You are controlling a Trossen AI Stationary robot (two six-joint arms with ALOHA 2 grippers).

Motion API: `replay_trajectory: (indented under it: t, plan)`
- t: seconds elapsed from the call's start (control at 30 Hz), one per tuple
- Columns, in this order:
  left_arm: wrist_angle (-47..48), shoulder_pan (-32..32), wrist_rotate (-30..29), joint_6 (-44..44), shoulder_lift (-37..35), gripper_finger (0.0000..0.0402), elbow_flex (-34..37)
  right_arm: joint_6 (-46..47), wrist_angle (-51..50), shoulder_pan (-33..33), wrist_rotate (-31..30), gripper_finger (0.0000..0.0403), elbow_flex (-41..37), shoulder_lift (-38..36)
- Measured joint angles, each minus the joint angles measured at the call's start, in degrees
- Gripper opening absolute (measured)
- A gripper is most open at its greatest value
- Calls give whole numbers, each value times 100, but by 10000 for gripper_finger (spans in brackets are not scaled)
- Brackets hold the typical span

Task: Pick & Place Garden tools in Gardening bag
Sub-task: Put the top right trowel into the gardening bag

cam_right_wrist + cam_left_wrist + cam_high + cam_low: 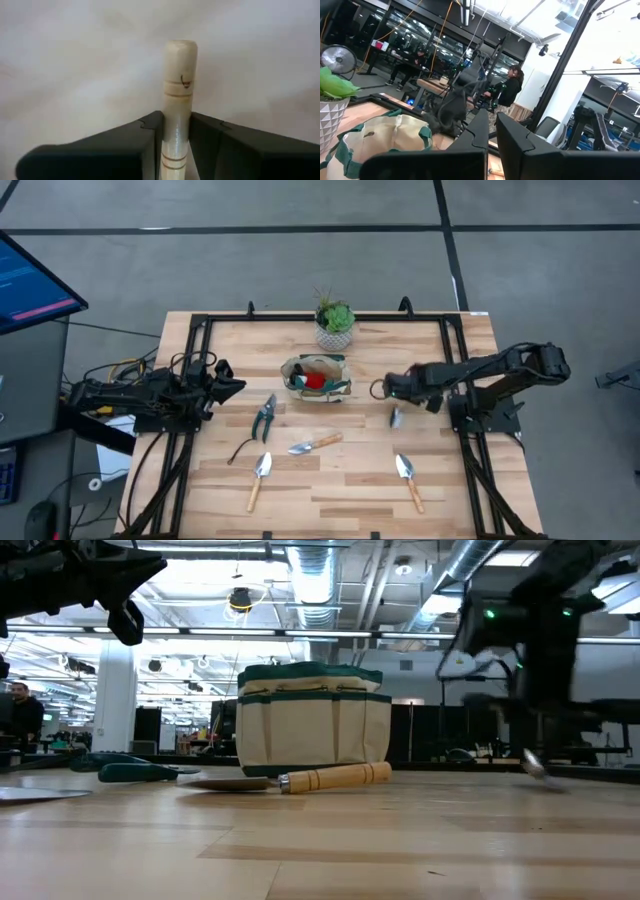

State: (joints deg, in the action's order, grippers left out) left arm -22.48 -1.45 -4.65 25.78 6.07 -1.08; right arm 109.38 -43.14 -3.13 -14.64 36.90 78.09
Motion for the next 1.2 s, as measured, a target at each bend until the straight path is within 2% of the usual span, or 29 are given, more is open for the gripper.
replay_trajectory:
  t: [0.13,0.2,0.33,0.5,0.67,0.83,1.03,1.2]
  plan:
    - [-6,0,0,0,0,6,0,-559,-487,-168,-415,59,593,-188]
    - [-20,2,0,0,0,6,0,-998,-753,-311,-829,59,1034,-248]
    - [-44,2,0,0,0,8,0,-1933,-1170,-526,-1643,59,2157,-261]
    - [-50,1,0,1,0,6,0,-3399,-1082,-758,-2869,59,3712,54]
    - [-79,2,2,0,0,7,0,-4867,-690,-838,-3555,59,5213,907]
    - [-83,0,0,1,0,7,0,-5546,-750,-813,-4216,59,6526,1973]
    - [-83,1,0,0,0,6,0,-5597,-825,-681,-4784,59,7610,3184]
    - [-94,2,0,0,0,6,0,-5444,-886,-475,-5228,59,8139,3944]
